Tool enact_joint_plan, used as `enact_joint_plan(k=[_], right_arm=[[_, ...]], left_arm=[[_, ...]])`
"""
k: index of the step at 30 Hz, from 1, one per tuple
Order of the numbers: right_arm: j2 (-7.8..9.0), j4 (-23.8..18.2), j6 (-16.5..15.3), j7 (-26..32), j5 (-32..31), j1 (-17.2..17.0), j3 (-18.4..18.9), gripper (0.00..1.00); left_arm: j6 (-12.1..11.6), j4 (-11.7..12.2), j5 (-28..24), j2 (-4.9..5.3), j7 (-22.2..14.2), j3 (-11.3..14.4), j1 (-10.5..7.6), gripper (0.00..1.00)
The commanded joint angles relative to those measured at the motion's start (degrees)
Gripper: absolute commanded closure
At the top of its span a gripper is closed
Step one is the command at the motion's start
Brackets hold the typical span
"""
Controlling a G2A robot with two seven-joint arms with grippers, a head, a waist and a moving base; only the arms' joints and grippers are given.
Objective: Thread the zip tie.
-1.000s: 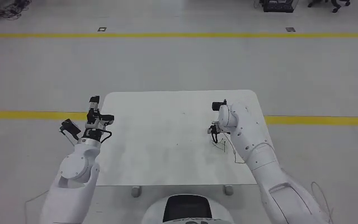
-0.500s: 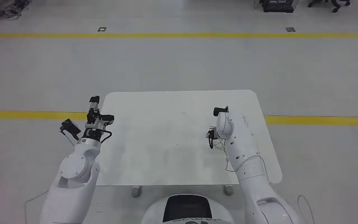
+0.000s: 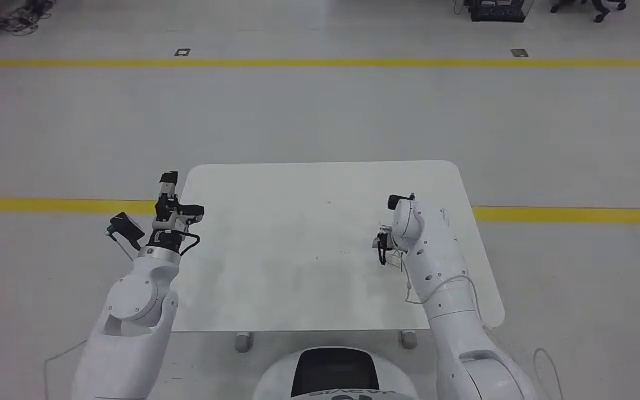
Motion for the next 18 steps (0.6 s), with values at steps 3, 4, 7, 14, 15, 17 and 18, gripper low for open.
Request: enact_joint_plan(k=[3,4,7,14,15,17,18], right_arm=[[0.02,-0.06,0.0,0.0,-0.01,-0.03,-0.08,0.0],[0.02,-0.06,0.0,0.0,-0.01,-0.03,-0.08,0.0],[0.04,-0.03,-0.01,-1.44,0.71,-0.56,0.0,0.0],[0.1,-1.08,0.0,-0.3,-0.02,-0.76,0.48,0.51],[0.08,-1.2,0.0,-0.22,-0.2,-0.84,0.48,0.53],[0.04,-1.19,0.0,-0.09,-0.21,-0.88,0.59,0.56],[0.03,-1.04,0.0,-0.08,-0.21,-0.87,0.7,0.57]], left_arm=[[0.0,0.0,0.0,0.0,0.0,0.0,0.0,0.0],[0.0,0.0,0.0,0.0,0.0,0.0,0.0,0.0],[0.0,0.0,0.0,0.0,0.0,0.0,0.0,0.0],[0.0,0.0,0.0,0.0,0.0,0.0,0.0,0.0],[0.0,0.0,0.0,0.0,0.0,0.0,0.0,0.0],[0.0,0.0,0.0,0.0,0.0,0.0,0.0,0.0],[0.0,0.0,0.0,0.0,0.0,0.0,0.0,0.0]])
